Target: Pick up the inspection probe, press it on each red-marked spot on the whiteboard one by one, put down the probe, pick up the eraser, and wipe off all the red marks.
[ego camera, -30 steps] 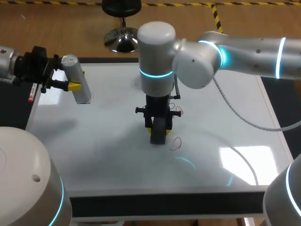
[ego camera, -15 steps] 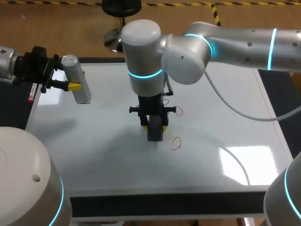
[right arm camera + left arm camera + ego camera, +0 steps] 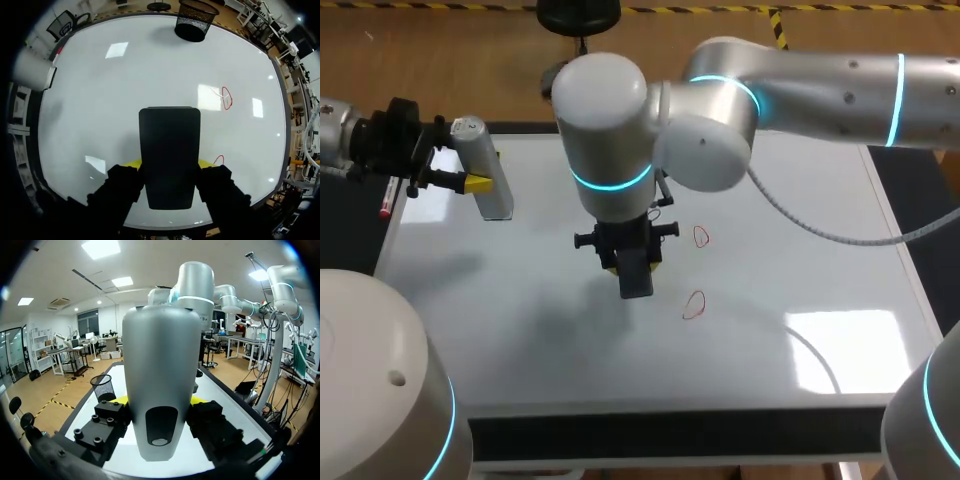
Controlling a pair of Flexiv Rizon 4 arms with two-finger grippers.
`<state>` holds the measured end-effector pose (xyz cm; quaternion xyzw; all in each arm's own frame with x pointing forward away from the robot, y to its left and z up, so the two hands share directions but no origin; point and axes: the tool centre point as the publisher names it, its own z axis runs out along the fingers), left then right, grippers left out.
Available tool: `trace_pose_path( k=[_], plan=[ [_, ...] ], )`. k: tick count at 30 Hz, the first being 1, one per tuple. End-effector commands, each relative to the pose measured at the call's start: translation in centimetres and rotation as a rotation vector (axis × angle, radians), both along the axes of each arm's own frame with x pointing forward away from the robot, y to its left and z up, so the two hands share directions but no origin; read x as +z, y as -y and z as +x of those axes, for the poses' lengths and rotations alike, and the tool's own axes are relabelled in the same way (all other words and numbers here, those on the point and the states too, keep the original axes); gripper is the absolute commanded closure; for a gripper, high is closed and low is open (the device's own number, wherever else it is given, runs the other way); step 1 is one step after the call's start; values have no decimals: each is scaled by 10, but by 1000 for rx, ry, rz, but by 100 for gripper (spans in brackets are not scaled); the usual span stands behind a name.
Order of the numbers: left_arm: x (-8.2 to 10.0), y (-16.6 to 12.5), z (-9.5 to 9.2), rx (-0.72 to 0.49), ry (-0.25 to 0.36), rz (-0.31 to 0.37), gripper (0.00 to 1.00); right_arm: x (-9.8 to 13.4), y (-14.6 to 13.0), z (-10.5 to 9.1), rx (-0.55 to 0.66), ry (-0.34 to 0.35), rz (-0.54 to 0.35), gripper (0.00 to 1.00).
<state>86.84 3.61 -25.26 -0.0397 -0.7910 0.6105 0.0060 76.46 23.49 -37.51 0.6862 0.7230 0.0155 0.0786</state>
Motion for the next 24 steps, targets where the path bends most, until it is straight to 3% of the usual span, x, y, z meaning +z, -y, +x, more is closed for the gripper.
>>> trace_pose_path(
  k=[1, 16, 24],
  plan=[
    [1, -1, 1, -3, 0, -1, 100, 3, 6, -3, 3, 22, 9, 100],
    [1, -1, 1, -3, 0, -1, 100, 4, 11, -3, -4, 10, 20, 100],
    [1, -1, 1, -3, 0, -1, 100, 10, 35, -20, 11, 50, 142, 100]
  ],
)
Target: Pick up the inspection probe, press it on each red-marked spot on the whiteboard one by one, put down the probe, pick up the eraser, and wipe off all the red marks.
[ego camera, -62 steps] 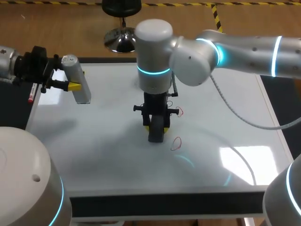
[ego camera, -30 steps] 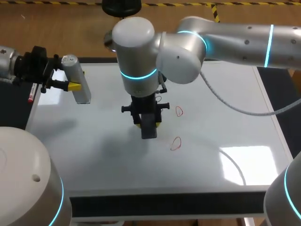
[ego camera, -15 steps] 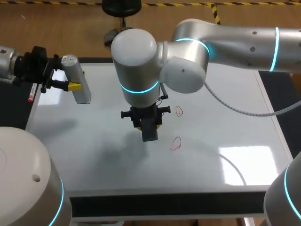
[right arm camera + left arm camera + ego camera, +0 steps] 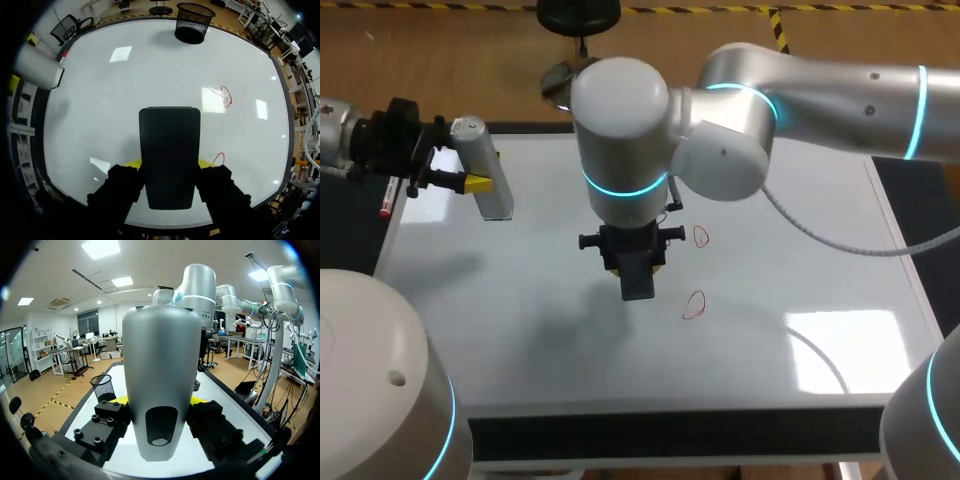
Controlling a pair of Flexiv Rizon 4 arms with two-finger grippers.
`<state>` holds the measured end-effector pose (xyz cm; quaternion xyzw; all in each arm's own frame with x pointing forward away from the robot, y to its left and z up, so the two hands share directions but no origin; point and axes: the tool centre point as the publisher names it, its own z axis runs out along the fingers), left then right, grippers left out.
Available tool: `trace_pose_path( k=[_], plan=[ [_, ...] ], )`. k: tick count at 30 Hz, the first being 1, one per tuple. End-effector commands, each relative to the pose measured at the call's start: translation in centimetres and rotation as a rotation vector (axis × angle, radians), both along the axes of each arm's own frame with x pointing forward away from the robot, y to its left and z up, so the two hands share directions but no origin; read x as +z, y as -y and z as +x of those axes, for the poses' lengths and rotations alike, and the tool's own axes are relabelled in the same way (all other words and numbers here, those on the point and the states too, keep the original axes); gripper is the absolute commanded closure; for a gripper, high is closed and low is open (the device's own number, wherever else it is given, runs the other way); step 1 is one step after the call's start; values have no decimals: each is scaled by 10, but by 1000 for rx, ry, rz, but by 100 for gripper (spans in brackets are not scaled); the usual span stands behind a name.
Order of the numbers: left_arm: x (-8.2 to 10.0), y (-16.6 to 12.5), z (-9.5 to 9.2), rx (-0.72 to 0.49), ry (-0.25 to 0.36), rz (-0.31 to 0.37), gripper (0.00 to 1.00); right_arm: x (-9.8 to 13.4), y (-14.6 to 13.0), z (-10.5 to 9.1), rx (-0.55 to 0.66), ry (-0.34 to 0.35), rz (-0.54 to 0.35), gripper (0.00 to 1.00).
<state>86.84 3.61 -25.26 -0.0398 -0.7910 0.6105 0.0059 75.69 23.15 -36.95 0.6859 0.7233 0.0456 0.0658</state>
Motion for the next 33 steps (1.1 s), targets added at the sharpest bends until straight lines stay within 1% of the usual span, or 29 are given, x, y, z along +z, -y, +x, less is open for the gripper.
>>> trace_pose_path(
  k=[1, 2, 9, 10, 15, 19, 23, 27, 31, 33],
  plan=[
    [1, -1, 1, -3, 0, -1, 100, 4, 33, -15, 7, 30, 86, 100],
    [1, -1, 1, -3, 0, -1, 100, 5, 36, -17, 10, 35, 97, 100],
    [1, -1, 1, -3, 0, -1, 100, 9, 62, -39, -38, 8, 114, 100],
    [1, -1, 1, -3, 0, -1, 100, 10, 65, -41, -47, -4, 107, 100],
    [1, -1, 1, -3, 0, -1, 100, 15, 83, -54, -87, -14, 110, 100],
    [1, -1, 1, -3, 0, -1, 100, 15, 98, -62, -124, -32, 97, 100],
    [1, -1, 1, -3, 0, -1, 100, 16, 115, -71, -156, -43, 103, 100],
    [1, -1, 1, -3, 0, -1, 100, 16, 130, -80, -166, -29, 141, 100],
    [1, -1, 1, -3, 0, -1, 100, 18, 144, -86, -166, -24, 150, 100],
    [1, -1, 1, -3, 0, -1, 100, 18, 152, -89, -186, -28, 154, 100]
  ],
)
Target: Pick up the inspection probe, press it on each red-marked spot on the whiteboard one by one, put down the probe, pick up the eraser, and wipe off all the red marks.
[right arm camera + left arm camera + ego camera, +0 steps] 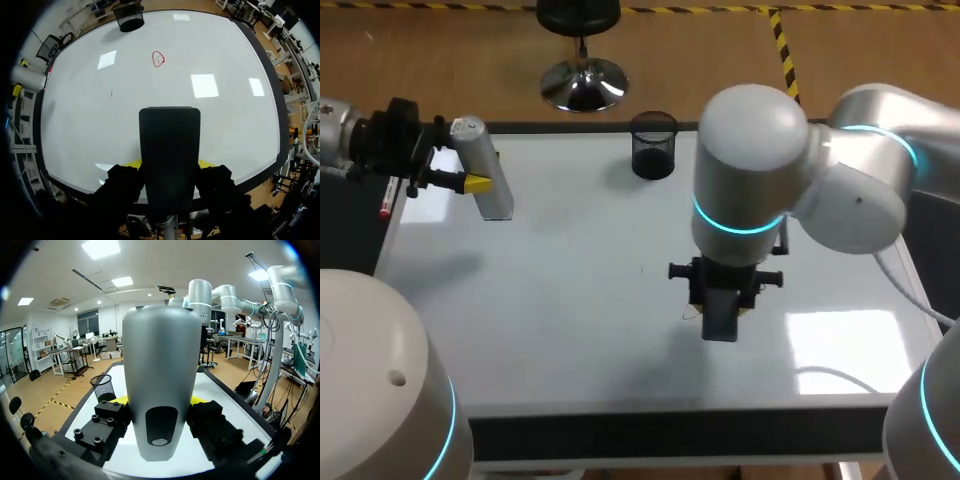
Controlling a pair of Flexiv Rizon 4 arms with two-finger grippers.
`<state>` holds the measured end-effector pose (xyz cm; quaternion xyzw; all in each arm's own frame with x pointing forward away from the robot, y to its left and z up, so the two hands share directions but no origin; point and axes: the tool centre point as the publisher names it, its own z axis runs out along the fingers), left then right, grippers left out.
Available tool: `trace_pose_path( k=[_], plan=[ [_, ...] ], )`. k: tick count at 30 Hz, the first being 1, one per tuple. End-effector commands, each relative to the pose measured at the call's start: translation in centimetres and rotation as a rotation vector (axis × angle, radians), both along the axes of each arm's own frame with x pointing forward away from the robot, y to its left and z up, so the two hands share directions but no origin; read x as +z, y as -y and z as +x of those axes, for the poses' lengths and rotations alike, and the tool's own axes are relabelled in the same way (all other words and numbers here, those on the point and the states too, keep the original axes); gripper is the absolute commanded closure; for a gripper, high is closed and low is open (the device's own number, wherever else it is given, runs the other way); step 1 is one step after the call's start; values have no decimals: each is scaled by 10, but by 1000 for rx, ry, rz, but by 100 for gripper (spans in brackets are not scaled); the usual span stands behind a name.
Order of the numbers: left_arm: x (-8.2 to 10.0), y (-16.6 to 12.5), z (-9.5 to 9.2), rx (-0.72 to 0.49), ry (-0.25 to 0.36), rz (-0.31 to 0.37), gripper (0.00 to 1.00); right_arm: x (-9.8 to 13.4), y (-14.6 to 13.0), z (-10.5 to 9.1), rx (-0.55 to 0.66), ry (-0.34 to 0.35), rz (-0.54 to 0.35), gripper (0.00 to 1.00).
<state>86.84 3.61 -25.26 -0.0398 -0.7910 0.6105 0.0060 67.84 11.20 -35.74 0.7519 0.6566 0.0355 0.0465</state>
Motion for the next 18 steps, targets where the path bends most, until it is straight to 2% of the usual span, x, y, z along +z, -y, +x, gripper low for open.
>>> trace_pose_path(
  k=[1, 11, 18],
  plan=[
    [1, -1, 1, -3, 0, -1, 100, 6, 37, -12, 3, 25, 131, 100],
    [1, -1, 1, -3, 0, -1, 100, 13, 70, -22, -22, 21, 122, 100],
    [1, -1, 1, -3, 0, -1, 100, 12, 92, -23, -10, -23, 147, 100]
  ],
)
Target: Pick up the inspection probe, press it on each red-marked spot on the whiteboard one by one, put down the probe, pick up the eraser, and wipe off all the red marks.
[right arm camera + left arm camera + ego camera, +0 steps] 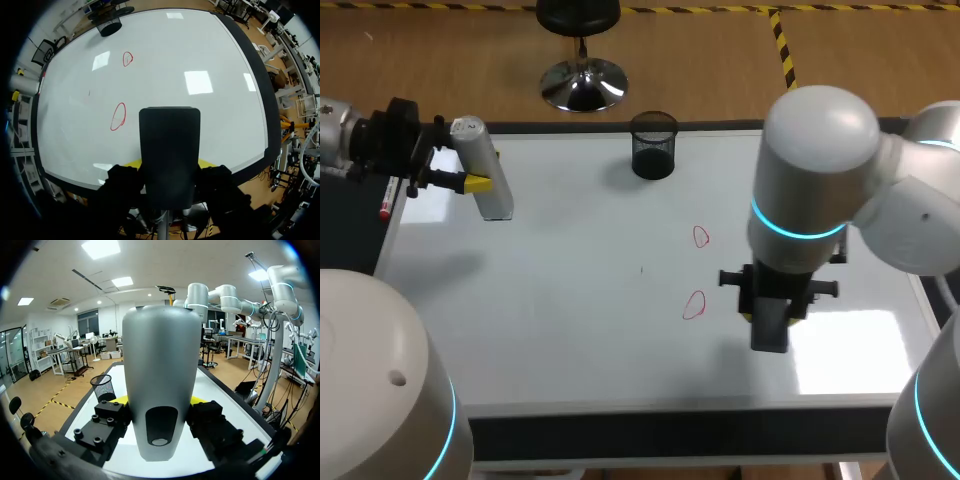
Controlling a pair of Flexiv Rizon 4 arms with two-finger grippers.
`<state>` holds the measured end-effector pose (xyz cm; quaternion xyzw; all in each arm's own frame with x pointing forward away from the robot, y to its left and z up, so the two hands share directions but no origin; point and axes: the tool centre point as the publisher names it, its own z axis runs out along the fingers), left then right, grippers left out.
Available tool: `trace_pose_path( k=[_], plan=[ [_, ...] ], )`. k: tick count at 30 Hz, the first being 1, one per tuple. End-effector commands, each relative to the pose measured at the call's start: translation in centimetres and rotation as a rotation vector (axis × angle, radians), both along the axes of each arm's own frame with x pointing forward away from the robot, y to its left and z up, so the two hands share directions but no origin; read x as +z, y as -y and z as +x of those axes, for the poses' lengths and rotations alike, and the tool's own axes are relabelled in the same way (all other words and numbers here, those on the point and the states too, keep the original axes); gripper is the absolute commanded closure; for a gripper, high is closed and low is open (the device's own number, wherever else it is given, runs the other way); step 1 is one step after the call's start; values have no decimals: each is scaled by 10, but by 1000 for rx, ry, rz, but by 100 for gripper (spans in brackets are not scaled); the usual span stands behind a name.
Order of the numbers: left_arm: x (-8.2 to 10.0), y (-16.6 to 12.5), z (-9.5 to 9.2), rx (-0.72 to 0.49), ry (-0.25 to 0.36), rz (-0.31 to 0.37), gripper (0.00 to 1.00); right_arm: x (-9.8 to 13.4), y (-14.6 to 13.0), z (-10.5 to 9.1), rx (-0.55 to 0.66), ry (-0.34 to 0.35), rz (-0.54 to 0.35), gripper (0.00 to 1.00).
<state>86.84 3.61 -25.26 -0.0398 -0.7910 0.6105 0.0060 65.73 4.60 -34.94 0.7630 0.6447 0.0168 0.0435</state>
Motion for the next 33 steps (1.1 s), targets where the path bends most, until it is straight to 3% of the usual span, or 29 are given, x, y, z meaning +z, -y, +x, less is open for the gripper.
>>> trace_pose_path(
  k=[1, 11, 13, 33],
  plan=[
    [1, -1, 1, -3, 0, -1, 100, 3, 29, -2, 20, 12, 168, 100],
    [1, -1, 1, -3, 0, -1, 100, 1, 53, 3, 46, -24, 163, 100],
    [1, -1, 1, -3, 0, -1, 100, 3, 56, 5, 60, -5, 161, 100],
    [1, -1, 1, -3, 0, -1, 100, 3, 56, 5, 60, -5, 161, 100]
  ],
)
